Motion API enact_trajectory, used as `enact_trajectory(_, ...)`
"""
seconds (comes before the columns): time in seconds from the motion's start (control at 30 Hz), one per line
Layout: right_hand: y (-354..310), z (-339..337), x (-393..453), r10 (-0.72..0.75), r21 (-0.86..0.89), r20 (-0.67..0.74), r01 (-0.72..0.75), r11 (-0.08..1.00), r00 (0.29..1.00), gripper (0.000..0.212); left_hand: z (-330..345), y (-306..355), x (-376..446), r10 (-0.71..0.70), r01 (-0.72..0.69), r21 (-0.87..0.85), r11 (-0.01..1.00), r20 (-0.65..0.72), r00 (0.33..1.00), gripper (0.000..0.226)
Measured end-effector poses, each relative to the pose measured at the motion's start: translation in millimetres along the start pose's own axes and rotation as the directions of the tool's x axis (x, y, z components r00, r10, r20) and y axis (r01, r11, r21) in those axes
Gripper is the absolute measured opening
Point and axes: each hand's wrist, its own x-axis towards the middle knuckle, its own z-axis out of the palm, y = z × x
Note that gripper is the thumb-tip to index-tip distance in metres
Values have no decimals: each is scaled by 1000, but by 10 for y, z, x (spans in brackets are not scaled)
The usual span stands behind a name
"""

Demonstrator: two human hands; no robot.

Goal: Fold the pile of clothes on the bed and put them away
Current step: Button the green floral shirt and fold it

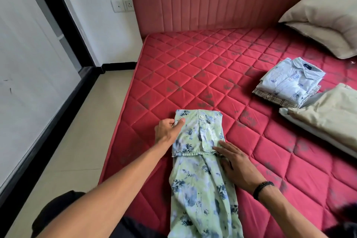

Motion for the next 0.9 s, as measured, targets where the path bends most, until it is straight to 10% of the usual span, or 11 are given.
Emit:
enact_trajectory(0.2, 3, -38, 11, 10, 10, 37, -10, 1000, 999, 51, 74, 203, 146, -119, 125, 84, 989, -78, 990, 27)
enact_trajectory(0.5, 0, -117, 4, 3, 8, 99, -4, 1000, 995, 56, 231, -171, 183, -467, 479, -500, 722, 158, 870, 24)
enact_trajectory(0.57, -9, -148, -56, 10, -8, 131, -9, 1000, 991, 62, 235, -158, -33, -380, 331, -378, 865, -63, 923, 26)
enact_trajectory(0.67, -73, -214, -237, 22, -25, 190, -18, 1000, 982, 79, 175, -247, -376, 122, -87, 153, 984, -241, 963, 43)
enact_trajectory(0.77, -209, -238, -476, -35, -91, 240, 59, 994, 970, 108, 52, -523, -806, 498, -464, 529, 711, 88, 863, 96)
enact_trajectory(0.9, -449, -187, -870, -170, -313, 347, 285, 906, 922, 106, -255, -928, -1482, 535, -757, 553, 349, 545, 645, 120)
